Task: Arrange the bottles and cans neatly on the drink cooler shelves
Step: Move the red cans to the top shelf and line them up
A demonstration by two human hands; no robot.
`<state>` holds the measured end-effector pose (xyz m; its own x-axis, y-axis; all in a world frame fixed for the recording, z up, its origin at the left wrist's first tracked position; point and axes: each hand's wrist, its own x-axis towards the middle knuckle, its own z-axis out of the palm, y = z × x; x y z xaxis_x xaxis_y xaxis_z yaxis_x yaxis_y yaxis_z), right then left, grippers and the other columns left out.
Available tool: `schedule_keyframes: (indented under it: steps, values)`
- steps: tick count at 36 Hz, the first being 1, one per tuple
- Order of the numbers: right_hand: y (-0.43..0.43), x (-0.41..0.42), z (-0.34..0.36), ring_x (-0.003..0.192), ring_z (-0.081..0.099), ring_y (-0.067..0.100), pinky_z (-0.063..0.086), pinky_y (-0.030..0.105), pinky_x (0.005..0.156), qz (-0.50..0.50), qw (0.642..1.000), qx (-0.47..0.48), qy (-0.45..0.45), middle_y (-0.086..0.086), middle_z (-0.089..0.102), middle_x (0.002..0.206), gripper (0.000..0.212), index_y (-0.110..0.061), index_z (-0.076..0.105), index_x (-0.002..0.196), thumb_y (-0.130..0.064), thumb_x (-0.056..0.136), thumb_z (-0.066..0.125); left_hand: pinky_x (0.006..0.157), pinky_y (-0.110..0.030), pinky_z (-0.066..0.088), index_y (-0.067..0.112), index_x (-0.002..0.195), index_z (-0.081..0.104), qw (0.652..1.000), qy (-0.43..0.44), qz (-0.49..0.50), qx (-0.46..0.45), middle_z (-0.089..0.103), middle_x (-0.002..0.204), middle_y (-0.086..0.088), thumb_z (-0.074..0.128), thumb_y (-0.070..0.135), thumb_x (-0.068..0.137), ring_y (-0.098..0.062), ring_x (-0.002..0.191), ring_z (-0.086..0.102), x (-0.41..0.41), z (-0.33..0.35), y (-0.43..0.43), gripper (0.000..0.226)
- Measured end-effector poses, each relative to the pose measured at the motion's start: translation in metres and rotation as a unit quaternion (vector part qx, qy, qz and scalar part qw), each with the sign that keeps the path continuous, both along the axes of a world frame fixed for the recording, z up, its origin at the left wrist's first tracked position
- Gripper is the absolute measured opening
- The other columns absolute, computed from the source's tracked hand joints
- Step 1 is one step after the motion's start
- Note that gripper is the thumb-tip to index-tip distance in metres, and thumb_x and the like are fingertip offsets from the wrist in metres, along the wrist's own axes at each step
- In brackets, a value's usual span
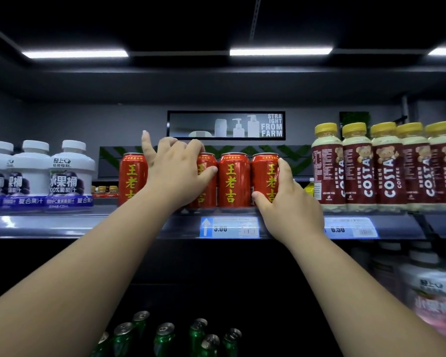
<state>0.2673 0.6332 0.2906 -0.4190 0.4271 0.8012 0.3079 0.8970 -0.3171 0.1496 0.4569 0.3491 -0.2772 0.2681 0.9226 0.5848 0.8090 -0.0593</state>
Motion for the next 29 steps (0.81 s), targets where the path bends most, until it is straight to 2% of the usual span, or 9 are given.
schedule_keyframes:
  steps: [4, 11, 17, 24, 29]
  values:
    - [0.001, 0.001, -0.003, 0.105, 0.061, 0.025, 0.053, 0.044, 0.088, 0.015, 1.000, 0.001, 0.021, 0.003, 0.057, 0.126, 0.086, -0.030, -0.001, 0.156, -0.063, 0.094, 0.047, 0.117, -0.062, -0.007, 0.032, 0.137, 0.041, 0.998, 0.029, -0.033, 0.042, 0.044, 0.143, 0.001, 0.042, 0.067, 0.088, -0.026, 0.144, 0.025, 0.005, -0.023, 0.006, 0.060]
    - [0.002, 0.000, -0.004, 0.107, 0.060, 0.029, 0.051, 0.045, 0.091, 0.022, 0.999, 0.000, 0.039, 0.004, 0.056, 0.128, 0.086, -0.032, 0.000, 0.155, -0.064, 0.092, 0.049, 0.117, -0.056, -0.012, 0.032, 0.146, 0.033, 0.995, 0.067, -0.075, 0.014, 0.019, 0.160, -0.011, 0.045, 0.065, 0.083, -0.033, 0.149, 0.008, 0.015, -0.061, 0.031, 0.072]
    - [0.002, -0.001, -0.004, 0.110, 0.058, 0.027, 0.049, 0.046, 0.095, 0.030, 0.998, -0.010, 0.045, 0.005, 0.052, 0.129, 0.088, -0.035, 0.001, 0.151, -0.066, 0.088, 0.055, 0.119, -0.057, -0.004, 0.034, 0.149, 0.033, 0.995, 0.054, -0.074, -0.026, 0.027, 0.159, -0.008, 0.035, 0.062, 0.088, -0.034, 0.149, 0.014, 0.012, -0.063, 0.027, 0.068]
    - [0.001, 0.000, -0.005, 0.114, 0.056, 0.028, 0.045, 0.045, 0.097, 0.030, 0.999, -0.004, 0.043, 0.007, 0.049, 0.133, 0.092, -0.035, 0.003, 0.152, -0.069, 0.087, 0.056, 0.120, -0.052, -0.006, 0.039, 0.152, 0.022, 0.994, 0.036, -0.091, -0.039, 0.015, 0.163, -0.005, 0.033, 0.061, 0.090, -0.030, 0.151, 0.000, 0.010, -0.065, 0.024, 0.067]
    - [0.002, 0.001, -0.005, 0.117, 0.050, 0.025, 0.038, 0.043, 0.100, 0.019, 0.998, 0.010, 0.060, 0.006, 0.046, 0.129, 0.091, -0.034, 0.009, 0.153, -0.072, 0.085, 0.056, 0.119, -0.051, -0.003, 0.038, 0.152, 0.022, 0.994, 0.026, -0.104, -0.037, 0.012, 0.164, -0.003, 0.039, 0.060, 0.093, -0.028, 0.151, -0.003, 0.010, -0.064, 0.023, 0.066]
